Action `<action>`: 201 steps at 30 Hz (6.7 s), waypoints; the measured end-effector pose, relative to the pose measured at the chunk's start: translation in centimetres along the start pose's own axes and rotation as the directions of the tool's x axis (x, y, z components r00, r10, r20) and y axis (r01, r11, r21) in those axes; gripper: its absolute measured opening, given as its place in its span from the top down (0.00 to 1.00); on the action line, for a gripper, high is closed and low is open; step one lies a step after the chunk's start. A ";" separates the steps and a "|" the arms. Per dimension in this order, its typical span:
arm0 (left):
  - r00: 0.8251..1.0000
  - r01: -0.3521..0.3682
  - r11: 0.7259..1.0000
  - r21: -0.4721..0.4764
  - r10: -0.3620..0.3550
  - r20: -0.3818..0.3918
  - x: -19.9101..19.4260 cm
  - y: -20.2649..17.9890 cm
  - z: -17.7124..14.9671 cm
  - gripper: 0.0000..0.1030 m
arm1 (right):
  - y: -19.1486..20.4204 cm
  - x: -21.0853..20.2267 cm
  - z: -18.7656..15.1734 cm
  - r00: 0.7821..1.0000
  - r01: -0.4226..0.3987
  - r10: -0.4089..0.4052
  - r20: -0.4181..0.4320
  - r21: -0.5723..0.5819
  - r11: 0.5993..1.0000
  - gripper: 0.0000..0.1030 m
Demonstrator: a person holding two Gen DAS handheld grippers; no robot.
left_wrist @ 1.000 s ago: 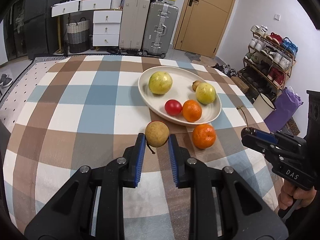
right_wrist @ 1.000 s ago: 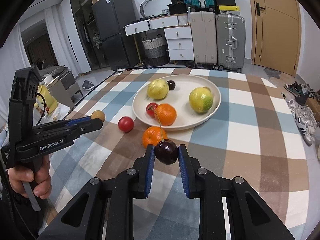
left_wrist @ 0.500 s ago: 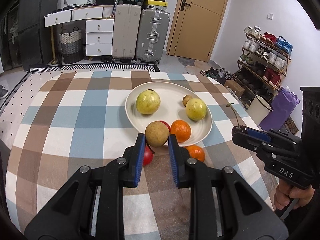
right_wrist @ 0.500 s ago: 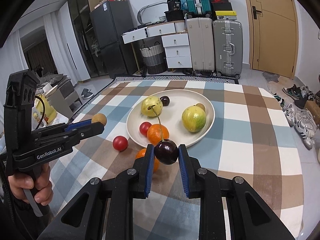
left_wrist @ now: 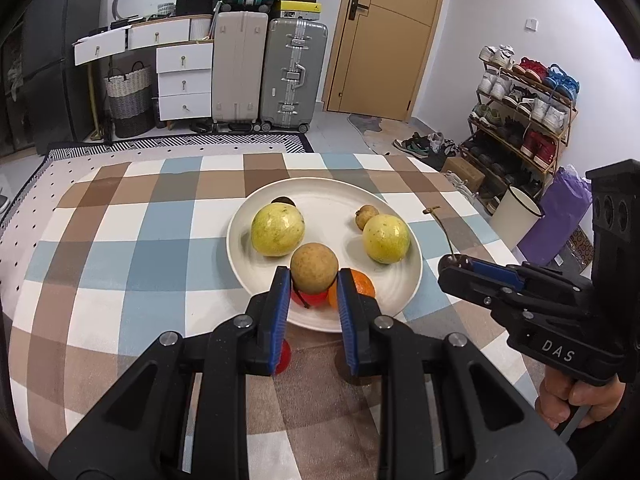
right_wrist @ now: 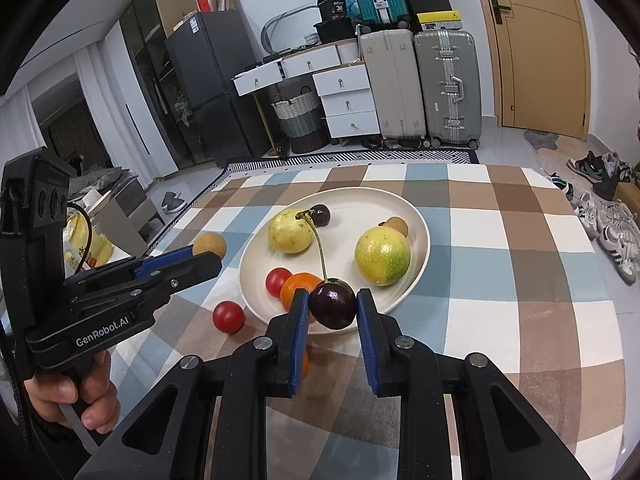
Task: Organize fruits
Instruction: 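Carry the cherry and brown fruit over the plate and release them, then move both open grippers back toward the remaining orange and tomato, then grasp the orange with the right gripper while the left grasps the red tomato, then carry the orange and red tomato over the cream plate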
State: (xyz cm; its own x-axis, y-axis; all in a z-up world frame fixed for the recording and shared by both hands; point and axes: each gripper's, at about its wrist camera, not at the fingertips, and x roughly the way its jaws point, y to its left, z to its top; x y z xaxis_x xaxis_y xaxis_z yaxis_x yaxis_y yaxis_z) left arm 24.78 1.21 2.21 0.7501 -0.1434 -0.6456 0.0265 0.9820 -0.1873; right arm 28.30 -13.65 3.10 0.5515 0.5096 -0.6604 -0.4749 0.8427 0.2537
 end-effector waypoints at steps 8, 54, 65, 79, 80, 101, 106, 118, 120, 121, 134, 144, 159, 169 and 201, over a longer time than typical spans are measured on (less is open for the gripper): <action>1.000 0.006 1.000 0.013 -0.006 -0.026 3.1 -0.2 0.4 0.80 | -0.6 2.3 -0.1 1.000 0.005 -0.004 -0.012 0.063 0.998 0.76; 0.996 -0.077 0.996 0.038 0.078 -0.033 3.0 -0.1 0.0 0.15 | -2.3 1.9 -0.6 0.997 0.071 -0.068 -0.036 0.068 0.995 0.16; 0.995 -0.099 0.995 -0.002 0.099 -0.019 -1.0 1.7 -2.3 0.01 | -2.2 0.9 -1.4 0.995 0.092 -0.089 -0.043 0.096 0.991 0.01; 0.993 -0.115 0.993 -0.011 0.114 -0.038 -0.6 3.2 -5.0 0.01 | -0.8 1.3 -2.7 0.993 0.093 -0.086 -0.082 0.087 0.992 0.01; 0.993 -0.110 0.994 -0.015 0.109 -0.044 -0.3 3.3 -5.0 0.01 | -0.6 1.3 -2.8 0.993 0.094 -0.087 -0.083 0.082 0.992 0.01; 0.989 -0.133 0.989 -0.065 0.128 -0.077 1.2 4.9 -5.6 0.01 | 1.5 4.8 -4.2 0.982 0.051 -0.044 -0.184 0.032 0.998 0.01; 0.985 -0.156 0.985 -0.074 0.150 -0.089 1.5 5.3 -5.7 0.01 | 2.7 5.5 -4.2 0.979 0.062 -0.065 -0.193 -0.020 0.998 0.06; 0.982 -0.175 0.979 -0.110 0.165 -0.095 1.6 6.5 -5.8 0.01 | 4.0 6.7 -4.2 0.975 0.070 -0.090 -0.204 -0.100 0.993 0.23; 0.982 -0.174 0.978 -0.113 0.163 -0.095 1.6 6.6 -5.8 0.01 | 4.3 6.8 -4.2 0.974 0.077 -0.100 -0.202 -0.120 0.990 0.27; 0.982 -0.172 0.978 -0.115 0.162 -0.095 1.6 6.6 -5.8 0.01 | 4.5 6.9 -4.3 0.974 0.079 -0.104 -0.201 -0.127 0.989 0.28; 0.983 -0.161 0.979 -0.122 0.149 -0.104 2.0 6.6 -6.0 0.01 | 4.6 6.4 -4.6 0.980 0.016 -0.042 -0.196 -0.129 0.991 0.61; 0.985 -0.147 0.983 -0.107 0.136 -0.106 2.5 5.8 -5.9 0.01 | 4.6 5.3 -5.1 0.984 0.006 -0.028 -0.173 -0.125 0.992 0.62; 0.986 -0.088 0.992 -0.087 0.074 -0.150 4.4 4.9 -5.5 0.40 | 2.4 2.3 -5.1 0.989 0.058 -0.066 -0.131 -0.069 0.996 0.62; 0.991 -0.016 0.998 -0.064 0.008 -0.134 3.9 3.9 -5.7 0.73 | 2.6 2.1 -5.0 0.989 0.068 -0.078 -0.129 -0.073 0.995 0.62; 0.999 -0.011 1.000 -0.030 0.010 -0.035 0.3 2.5 -2.6 0.73 | 1.2 0.4 -0.3 0.998 0.040 -0.041 -0.048 -0.019 0.999 0.62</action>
State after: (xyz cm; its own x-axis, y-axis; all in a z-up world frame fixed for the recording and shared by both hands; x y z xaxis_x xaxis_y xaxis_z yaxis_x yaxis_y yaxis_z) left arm 23.35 3.32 -0.32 0.7265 -0.1381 -0.6731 -0.0011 0.9794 -0.2021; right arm 27.74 -12.44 2.92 0.5373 0.4656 -0.7033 -0.4653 0.8591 0.2133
